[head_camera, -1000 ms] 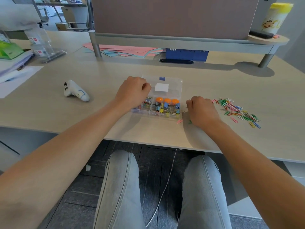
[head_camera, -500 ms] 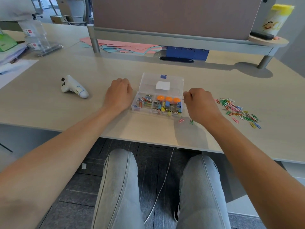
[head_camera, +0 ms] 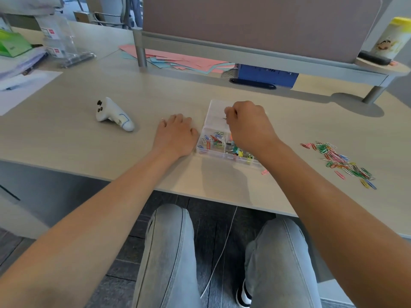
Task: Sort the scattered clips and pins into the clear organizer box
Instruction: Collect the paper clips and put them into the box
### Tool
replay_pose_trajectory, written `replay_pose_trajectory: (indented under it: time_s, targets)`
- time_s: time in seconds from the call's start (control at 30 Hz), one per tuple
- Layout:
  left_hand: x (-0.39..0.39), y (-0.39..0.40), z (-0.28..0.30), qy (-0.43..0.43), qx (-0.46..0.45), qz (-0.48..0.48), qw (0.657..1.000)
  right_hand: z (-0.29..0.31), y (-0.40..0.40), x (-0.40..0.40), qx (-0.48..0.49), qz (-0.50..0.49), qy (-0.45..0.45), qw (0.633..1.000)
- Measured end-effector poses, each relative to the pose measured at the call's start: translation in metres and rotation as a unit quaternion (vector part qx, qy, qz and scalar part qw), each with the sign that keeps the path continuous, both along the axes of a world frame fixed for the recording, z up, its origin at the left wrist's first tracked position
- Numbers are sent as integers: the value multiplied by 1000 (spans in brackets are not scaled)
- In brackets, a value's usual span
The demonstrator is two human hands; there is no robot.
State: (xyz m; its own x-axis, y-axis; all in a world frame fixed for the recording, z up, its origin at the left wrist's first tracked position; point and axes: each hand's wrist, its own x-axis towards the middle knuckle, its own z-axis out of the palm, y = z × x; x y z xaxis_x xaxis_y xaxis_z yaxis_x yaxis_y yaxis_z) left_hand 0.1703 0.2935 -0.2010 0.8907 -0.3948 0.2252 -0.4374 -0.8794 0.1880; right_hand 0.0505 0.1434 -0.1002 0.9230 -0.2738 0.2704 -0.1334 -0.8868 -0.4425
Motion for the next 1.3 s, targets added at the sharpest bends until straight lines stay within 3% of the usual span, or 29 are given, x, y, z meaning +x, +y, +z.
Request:
replay_pose_trajectory:
  time_s: [0.6,1.07,1.2,1.3]
  targets:
    - [-1,2,-3,-4,-9,3,1000,-52,29,43,-141,-13,-38,989]
    - [-6,2,2,9,-17,6,1000,-52,25,44,-96,-31,-69,993]
    - [-6,2,3,9,-16,8,1000,-36,4,59,-18,-20,-2,1000]
    - [-6,2,3,11,-16,8,1000,-27,-7,61,-61,32,91,993]
